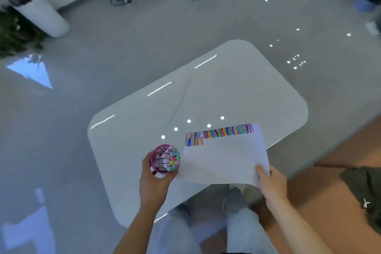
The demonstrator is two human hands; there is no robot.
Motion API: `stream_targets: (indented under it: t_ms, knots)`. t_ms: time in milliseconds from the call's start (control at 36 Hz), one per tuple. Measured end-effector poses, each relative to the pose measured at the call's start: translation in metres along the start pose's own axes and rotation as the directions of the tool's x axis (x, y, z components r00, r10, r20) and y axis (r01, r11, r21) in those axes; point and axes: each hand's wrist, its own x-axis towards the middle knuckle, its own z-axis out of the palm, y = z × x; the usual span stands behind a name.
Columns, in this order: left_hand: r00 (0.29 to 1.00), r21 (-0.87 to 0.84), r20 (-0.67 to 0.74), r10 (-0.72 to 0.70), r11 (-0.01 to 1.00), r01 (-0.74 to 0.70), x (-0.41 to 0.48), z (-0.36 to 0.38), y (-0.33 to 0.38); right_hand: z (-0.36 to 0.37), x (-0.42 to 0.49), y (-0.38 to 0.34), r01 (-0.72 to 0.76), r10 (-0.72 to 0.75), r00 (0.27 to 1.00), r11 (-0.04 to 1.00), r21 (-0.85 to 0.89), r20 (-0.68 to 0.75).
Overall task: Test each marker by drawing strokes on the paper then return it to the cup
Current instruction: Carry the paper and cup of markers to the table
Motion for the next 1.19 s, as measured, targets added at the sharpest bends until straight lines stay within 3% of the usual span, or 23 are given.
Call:
stream_targets:
  t_ms: [250,472,833,1194]
  knots:
    - [0.959,-0.125,-0.230,-0.164,0.982,0.138,-0.041,0.031,-0.026,0.006,0.056,-0.029,0.136,-0.085,0.965,0.972,-0.193,0.249]
    - [0.925,-0.156,-0.290,-0.244,0.966,0.205,-0.042,0.047,-0.070,0.037,0.076,-0.023,0.264,-0.172,0.926,0.932,-0.250,0.335]
    - [0.894,-0.140,-0.378,-0.242,0.969,0.203,0.024,0.097,-0.203,0.146,0.165,0.078,0.338,-0.226,0.890,0.909,-0.244,0.395]
    - [0.875,-0.145,-0.471,-0.111,0.988,0.047,0.056,0.150,-0.293,0.196,0.222,0.157,0.428,-0.330,0.829,0.894,-0.131,0.452]
